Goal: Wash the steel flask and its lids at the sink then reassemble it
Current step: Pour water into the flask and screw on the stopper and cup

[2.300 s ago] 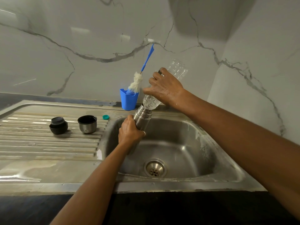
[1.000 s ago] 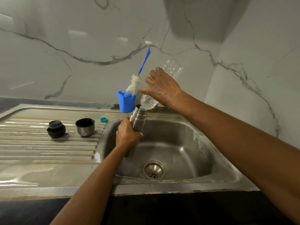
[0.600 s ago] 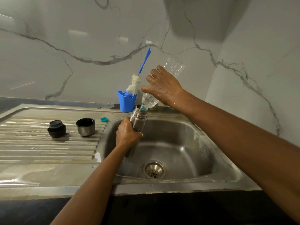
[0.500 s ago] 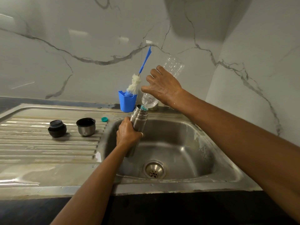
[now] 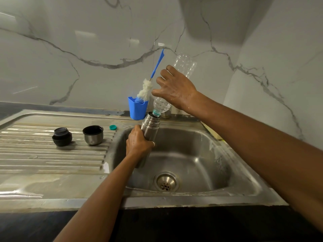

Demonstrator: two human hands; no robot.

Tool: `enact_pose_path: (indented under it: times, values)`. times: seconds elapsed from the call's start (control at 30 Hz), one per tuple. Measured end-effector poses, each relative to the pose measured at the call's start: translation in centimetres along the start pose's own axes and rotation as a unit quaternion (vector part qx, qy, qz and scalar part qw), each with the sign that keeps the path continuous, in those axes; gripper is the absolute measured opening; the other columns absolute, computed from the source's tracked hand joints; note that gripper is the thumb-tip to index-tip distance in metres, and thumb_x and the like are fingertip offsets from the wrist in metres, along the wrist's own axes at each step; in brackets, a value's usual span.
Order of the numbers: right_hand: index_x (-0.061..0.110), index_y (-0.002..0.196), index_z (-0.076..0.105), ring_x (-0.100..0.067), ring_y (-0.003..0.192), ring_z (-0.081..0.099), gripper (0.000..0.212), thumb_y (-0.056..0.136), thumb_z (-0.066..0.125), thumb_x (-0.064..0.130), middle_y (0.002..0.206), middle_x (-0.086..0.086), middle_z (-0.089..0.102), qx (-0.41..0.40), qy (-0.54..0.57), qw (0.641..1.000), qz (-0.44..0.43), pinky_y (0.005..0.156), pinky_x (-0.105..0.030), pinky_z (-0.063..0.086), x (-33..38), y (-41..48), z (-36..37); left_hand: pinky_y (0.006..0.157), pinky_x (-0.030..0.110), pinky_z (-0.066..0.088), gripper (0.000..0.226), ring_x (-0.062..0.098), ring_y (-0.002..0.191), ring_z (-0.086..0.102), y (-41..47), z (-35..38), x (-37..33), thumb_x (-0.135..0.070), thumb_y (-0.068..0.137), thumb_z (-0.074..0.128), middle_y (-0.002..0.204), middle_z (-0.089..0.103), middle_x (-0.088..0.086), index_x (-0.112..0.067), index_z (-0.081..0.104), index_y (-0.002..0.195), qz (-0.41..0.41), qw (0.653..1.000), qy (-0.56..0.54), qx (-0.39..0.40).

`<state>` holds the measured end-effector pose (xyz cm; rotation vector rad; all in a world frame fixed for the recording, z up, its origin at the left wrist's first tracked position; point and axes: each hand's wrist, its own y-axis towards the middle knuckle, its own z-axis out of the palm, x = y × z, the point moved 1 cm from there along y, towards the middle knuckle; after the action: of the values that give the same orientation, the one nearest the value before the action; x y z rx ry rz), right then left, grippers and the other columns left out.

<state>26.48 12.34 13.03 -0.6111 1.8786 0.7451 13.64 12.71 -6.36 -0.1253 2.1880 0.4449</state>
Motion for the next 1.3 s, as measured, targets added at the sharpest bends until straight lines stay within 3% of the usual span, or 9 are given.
enact_pose_path:
  times: [0.23, 0.47, 0.6, 0.73, 0.9, 0.97, 1.07, 1.2, 1.3]
  values:
    - [0.025, 0.139, 0.045, -0.036, 0.138, 0.039, 0.053, 0.093, 0.071, 0.021, 0.14, -0.012, 0.05, -0.018, 0.004, 1.0, -0.005, 0.119, -0.052, 0.022, 0.0, 0.2, -0.1, 0.079, 0.033, 0.047, 0.061, 0.021, 0.094, 0.058, -0.1, -0.1, -0.1, -0.018, 0.068, 0.09, 0.109, 0.061, 0.004, -0.017, 0.049, 0.113, -0.002, 1.0, -0.006, 0.001]
    - [0.024, 0.135, 0.049, -0.027, 0.115, 0.053, 0.056, 0.086, 0.075, 0.029, 0.121, -0.006, 0.058, 0.099, 0.209, 0.961, 0.152, 0.098, -0.047, 0.039, -0.1, -1.0, 0.8, 0.082, 0.035, 0.05, 0.062, 0.021, 0.095, 0.059, -0.1, -0.5, -0.3, -0.021, 0.069, 0.09, 0.106, 0.061, 0.002, -0.017, 0.051, 0.117, -0.004, 1.0, -0.015, -0.003]
    - [0.014, 0.139, 0.046, -0.023, 0.087, 0.058, 0.076, 0.074, 0.085, 0.027, 0.092, -0.001, 0.051, 0.171, 0.338, 0.9, 0.214, 0.079, -0.04, 0.048, -0.5, -2.3, 1.3, 0.087, 0.044, 0.056, 0.06, 0.025, 0.095, 0.062, -0.2, -1.1, -0.7, -0.023, 0.067, 0.09, 0.103, 0.062, 0.002, -0.02, 0.05, 0.111, -0.012, 1.0, -0.012, -0.019]
    - [0.006, 0.138, 0.041, -0.024, 0.094, 0.057, 0.093, 0.067, 0.092, 0.039, 0.104, -0.006, 0.054, 0.191, 0.498, 0.805, 0.26, 0.076, -0.036, 0.048, -0.4, -3.3, 2.2, 0.086, 0.043, 0.055, 0.059, 0.024, 0.094, 0.061, -0.5, -1.6, -1.4, -0.022, 0.068, 0.091, 0.102, 0.063, 0.002, -0.022, 0.046, 0.106, -0.021, 0.999, -0.027, -0.027]
    - [0.009, 0.101, 0.052, -0.016, 0.074, 0.059, 0.056, 0.069, 0.093, 0.03, 0.089, -0.003, 0.058, 0.168, 0.651, 0.681, 0.289, 0.058, -0.026, 0.043, 0.8, -4.4, 2.6, 0.082, 0.037, 0.051, 0.063, 0.022, 0.096, 0.059, -1.4, -2.8, -2.9, -0.025, 0.069, 0.091, 0.104, 0.06, 0.001, -0.019, 0.049, 0.116, -0.017, 0.999, -0.027, -0.025]
    - [0.012, 0.094, 0.053, -0.019, 0.076, 0.061, 0.054, 0.065, 0.095, 0.031, 0.083, -0.002, 0.058, 0.15, 0.689, 0.642, 0.302, 0.051, -0.025, 0.039, 1.6, -4.6, 2.6, 0.079, 0.033, 0.045, 0.067, 0.019, 0.094, 0.056, -1.6, -4.0, -3.6, -0.025, 0.069, 0.091, 0.106, 0.06, 0.001, -0.017, 0.05, 0.122, -0.01, 0.999, -0.022, -0.031]
    - [0.008, 0.112, 0.06, -0.024, 0.091, 0.065, 0.066, 0.063, 0.095, 0.034, 0.102, -0.008, 0.066, 0.112, 0.731, 0.598, 0.308, 0.056, -0.026, 0.043, 2.6, -4.9, 1.9, 0.081, 0.035, 0.048, 0.071, 0.021, 0.094, 0.056, -1.9, -6.5, -4.8, -0.029, 0.067, 0.092, 0.106, 0.06, 0.003, -0.015, 0.051, 0.124, -0.004, 0.999, -0.011, -0.044]
    - [0.015, 0.096, 0.064, -0.016, 0.08, 0.066, 0.035, 0.073, 0.089, 0.023, 0.091, -0.003, 0.068, 0.067, 0.783, 0.536, 0.308, 0.062, -0.027, 0.049, 2.9, -5.2, -0.4, 0.089, 0.043, 0.056, 0.075, 0.024, 0.099, 0.062, -2.5, -10.1, -6.2, -0.032, 0.062, 0.094, 0.107, 0.063, 0.004, -0.017, 0.052, 0.123, -0.002, 0.997, -0.024, -0.07]
    - [0.013, 0.107, 0.07, -0.019, 0.088, 0.071, 0.047, 0.068, 0.092, 0.027, 0.099, -0.003, 0.074, 0.049, 0.807, 0.5, 0.311, 0.079, -0.037, 0.06, 3.1, -4.4, -2.2, 0.09, 0.042, 0.056, 0.071, 0.023, 0.099, 0.062, -2.9, -13.0, -6.9, -0.029, 0.064, 0.093, 0.105, 0.062, 0.003, -0.016, 0.053, 0.121, 0.004, 0.995, -0.04, -0.089]
